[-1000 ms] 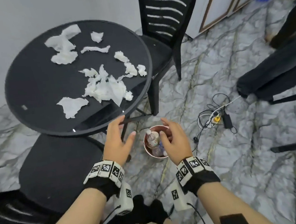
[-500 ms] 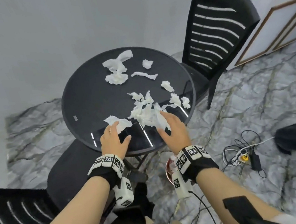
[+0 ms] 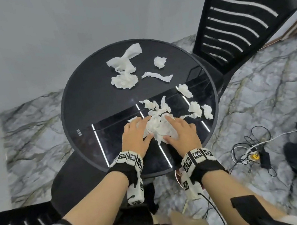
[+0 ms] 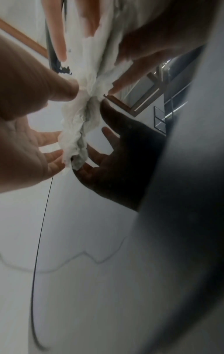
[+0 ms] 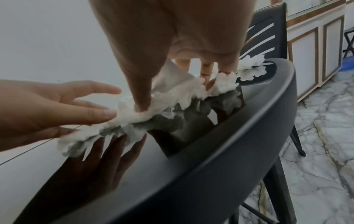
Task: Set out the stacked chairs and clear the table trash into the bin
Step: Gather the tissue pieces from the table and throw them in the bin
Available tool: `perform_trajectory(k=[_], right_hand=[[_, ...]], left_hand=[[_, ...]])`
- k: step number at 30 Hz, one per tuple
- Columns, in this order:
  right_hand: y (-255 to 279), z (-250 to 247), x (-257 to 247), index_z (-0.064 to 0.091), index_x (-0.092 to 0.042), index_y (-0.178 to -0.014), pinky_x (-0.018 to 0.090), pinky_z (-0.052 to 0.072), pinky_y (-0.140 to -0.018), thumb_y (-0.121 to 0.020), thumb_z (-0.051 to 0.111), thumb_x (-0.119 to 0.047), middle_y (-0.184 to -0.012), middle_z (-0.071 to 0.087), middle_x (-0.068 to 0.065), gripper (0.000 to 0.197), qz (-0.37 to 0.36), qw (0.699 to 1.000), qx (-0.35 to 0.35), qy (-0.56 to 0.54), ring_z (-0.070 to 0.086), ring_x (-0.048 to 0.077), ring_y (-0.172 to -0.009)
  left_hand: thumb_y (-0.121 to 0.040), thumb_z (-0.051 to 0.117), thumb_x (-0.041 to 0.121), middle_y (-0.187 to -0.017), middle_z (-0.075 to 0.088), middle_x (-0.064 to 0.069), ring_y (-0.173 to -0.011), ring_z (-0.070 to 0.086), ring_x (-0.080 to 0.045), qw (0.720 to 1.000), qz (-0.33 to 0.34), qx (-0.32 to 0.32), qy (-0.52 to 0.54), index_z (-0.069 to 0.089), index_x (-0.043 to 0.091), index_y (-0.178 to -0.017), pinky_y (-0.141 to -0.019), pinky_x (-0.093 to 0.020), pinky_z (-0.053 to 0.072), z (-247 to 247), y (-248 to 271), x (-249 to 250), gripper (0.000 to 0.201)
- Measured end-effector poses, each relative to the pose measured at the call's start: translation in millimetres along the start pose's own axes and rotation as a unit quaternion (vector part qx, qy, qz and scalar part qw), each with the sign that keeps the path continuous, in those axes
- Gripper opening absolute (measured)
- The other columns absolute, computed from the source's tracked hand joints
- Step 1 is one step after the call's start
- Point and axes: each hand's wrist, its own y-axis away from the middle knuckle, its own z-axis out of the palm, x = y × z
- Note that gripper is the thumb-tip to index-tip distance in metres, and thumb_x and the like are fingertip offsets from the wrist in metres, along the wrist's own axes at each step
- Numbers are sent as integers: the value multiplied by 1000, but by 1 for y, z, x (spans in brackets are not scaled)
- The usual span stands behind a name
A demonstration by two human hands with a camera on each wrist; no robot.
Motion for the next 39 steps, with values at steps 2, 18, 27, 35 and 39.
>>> perform_trajectory(k=[2, 18, 27, 35, 39], right_hand=[[-2, -1, -2, 25, -51, -140, 26, 42, -76, -88, 58, -40, -138, 40, -11, 62, -7, 1000, -5, 25, 36, 19, -109], [21, -12, 18, 71, -14, -105, 19, 41, -89, -85, 66, -16, -105, 65, 1, 21, 32, 976, 91, -194, 59, 12, -98], [86, -44, 36, 70, -19, -106, 18, 39, -92, -86, 67, -24, -104, 63, -10, 21, 58, 942, 157, -290, 56, 4, -100], [182, -61, 100, 71, -19, -104, 16, 36, -90, -85, 68, -22, -103, 63, -11, 20, 92, 932, 198, -289, 54, 2, -98], [229, -50, 141, 71, -17, -103, 22, 39, -91, -84, 69, -20, -100, 63, -8, 20, 104, 936, 208, -265, 56, 7, -96]], left_hand=[[-87, 60, 36, -144, 39, 0, -131, 32, -24, 999, 42, -11, -4, 38, 41, -137, -107, -39, 34, 4, -4, 3, 55], [-86, 65, 24, -109, 57, 1, -99, 54, -14, 990, -49, 29, 126, 65, 17, -110, -84, -19, 36, -6, 4, -1, 25], [-82, 70, 22, -101, 59, 5, -92, 54, -9, 975, -11, 61, 215, 67, 18, -104, -83, -18, 39, -12, 62, 45, 22], [-81, 72, 19, -99, 61, 3, -92, 57, -11, 965, 67, 2, 254, 68, 16, -102, -85, -23, 45, 29, 134, 109, 22], [-81, 72, 22, -99, 61, 4, -94, 56, -10, 967, 75, -45, 240, 68, 16, -104, -87, -22, 42, 63, 172, 125, 24]])
